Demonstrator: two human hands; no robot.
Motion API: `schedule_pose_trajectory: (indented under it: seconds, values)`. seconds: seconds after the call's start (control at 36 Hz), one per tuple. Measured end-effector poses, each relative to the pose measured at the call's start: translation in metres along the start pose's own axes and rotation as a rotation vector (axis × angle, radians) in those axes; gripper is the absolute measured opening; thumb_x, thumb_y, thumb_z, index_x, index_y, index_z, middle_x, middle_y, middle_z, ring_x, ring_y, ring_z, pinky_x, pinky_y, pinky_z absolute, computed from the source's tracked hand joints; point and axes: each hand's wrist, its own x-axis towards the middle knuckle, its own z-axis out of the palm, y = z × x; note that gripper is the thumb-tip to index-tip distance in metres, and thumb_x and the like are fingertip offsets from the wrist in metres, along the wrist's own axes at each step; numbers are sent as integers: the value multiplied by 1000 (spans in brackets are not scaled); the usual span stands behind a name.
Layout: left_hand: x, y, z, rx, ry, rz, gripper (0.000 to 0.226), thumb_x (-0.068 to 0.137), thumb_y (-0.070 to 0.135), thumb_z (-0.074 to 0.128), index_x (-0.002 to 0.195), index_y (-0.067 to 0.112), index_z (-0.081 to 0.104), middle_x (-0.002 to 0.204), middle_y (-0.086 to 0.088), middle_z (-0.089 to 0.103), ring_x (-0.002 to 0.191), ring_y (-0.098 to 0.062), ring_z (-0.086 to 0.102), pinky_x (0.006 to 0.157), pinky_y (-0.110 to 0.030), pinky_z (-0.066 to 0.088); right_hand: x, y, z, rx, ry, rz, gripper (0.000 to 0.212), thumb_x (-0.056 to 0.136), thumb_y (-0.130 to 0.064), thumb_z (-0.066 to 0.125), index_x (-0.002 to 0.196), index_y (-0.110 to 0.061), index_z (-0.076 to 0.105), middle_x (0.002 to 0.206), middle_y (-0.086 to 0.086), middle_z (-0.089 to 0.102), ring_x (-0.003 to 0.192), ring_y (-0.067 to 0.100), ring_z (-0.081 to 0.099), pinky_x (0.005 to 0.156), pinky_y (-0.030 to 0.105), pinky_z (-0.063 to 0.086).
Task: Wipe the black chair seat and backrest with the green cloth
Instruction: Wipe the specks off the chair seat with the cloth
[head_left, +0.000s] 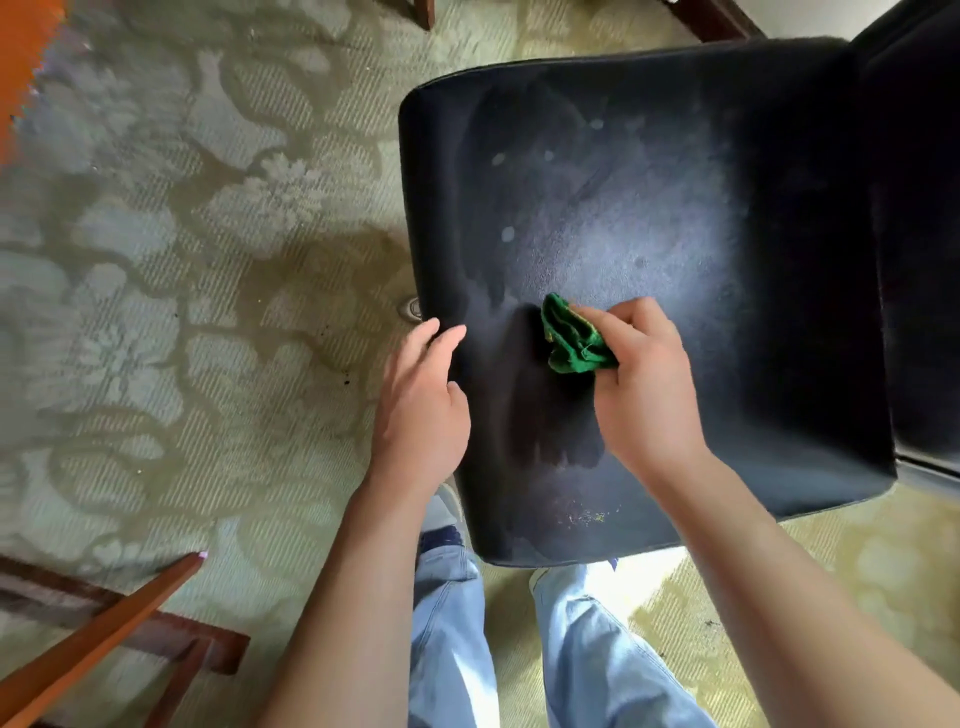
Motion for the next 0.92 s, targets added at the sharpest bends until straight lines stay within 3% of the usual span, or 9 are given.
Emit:
schedule_pose_trajectory:
  seconds: [0.08, 0.22, 0.36, 0.44, 0.58, 0.69, 0.81, 0.92]
  values:
    - [-2, -1, 0, -15, -34, 0, 66, 94, -5, 43, 152, 28, 41, 162, 14, 25, 143, -7, 25, 109, -14, 16, 14, -7, 8, -33, -4, -6, 74, 74, 17, 40, 127, -28, 63, 109, -1, 51, 97, 27, 45, 80, 28, 41]
    - [0, -7, 2, -23, -39, 24, 74, 90, -11, 42, 152, 28, 40, 162, 13, 24, 144, -9, 27, 110, -15, 20, 24, -19, 27, -83, -16, -34, 69, 77, 15, 41, 129, -26, 62, 112, 2, 52, 94, 28, 42, 76, 37, 48]
    - [3, -7, 1, -40, -38, 34, 71, 91, -9, 43, 151, 29, 41, 161, 16, 25, 142, -6, 28, 111, -17, 26, 32, -24, 37, -91, 16, -2, 67, 78, 14, 42, 128, -28, 62, 113, 1, 52, 93, 26, 41, 74, 38, 48]
    - [4, -6, 1, -51, -44, 25, 72, 91, -10, 42, 151, 29, 41, 161, 16, 25, 140, -6, 28, 110, -13, 21, 41, -31, 40, -98, 4, -21, 63, 81, 11, 43, 130, -26, 60, 114, 4, 51, 93, 28, 41, 73, 41, 49]
    - [10, -8, -1, -96, -81, 21, 79, 86, -14, 38, 152, 29, 40, 163, 17, 23, 142, -3, 24, 109, -7, 14, 45, -35, 42, -149, -98, -74, 54, 86, 1, 41, 130, -24, 59, 114, 5, 49, 93, 30, 39, 67, 47, 52]
    - [14, -15, 3, -195, -111, 18, 82, 82, -20, 34, 152, 23, 41, 163, 13, 26, 145, -2, 23, 111, -4, 11, 40, -33, 41, -193, -179, -158, 55, 86, -18, 24, 126, -27, 62, 106, 2, 50, 86, 26, 36, 60, 44, 51]
    - [17, -21, 5, -306, -142, -29, 89, 77, -24, 31, 150, 25, 43, 161, 16, 27, 145, 6, 22, 112, -4, 13, 20, -35, 42, -236, -282, -191, 45, 89, -8, 48, 124, -29, 64, 102, 1, 49, 88, 26, 39, 55, 38, 50]
    - [15, -21, 3, -343, -186, -64, 91, 76, -23, 32, 150, 29, 44, 162, 19, 26, 141, 11, 21, 114, -10, 15, -2, -33, 43, -270, -352, -218, 42, 88, -9, 53, 121, -31, 66, 98, -1, 49, 86, 25, 40, 52, 29, 36]
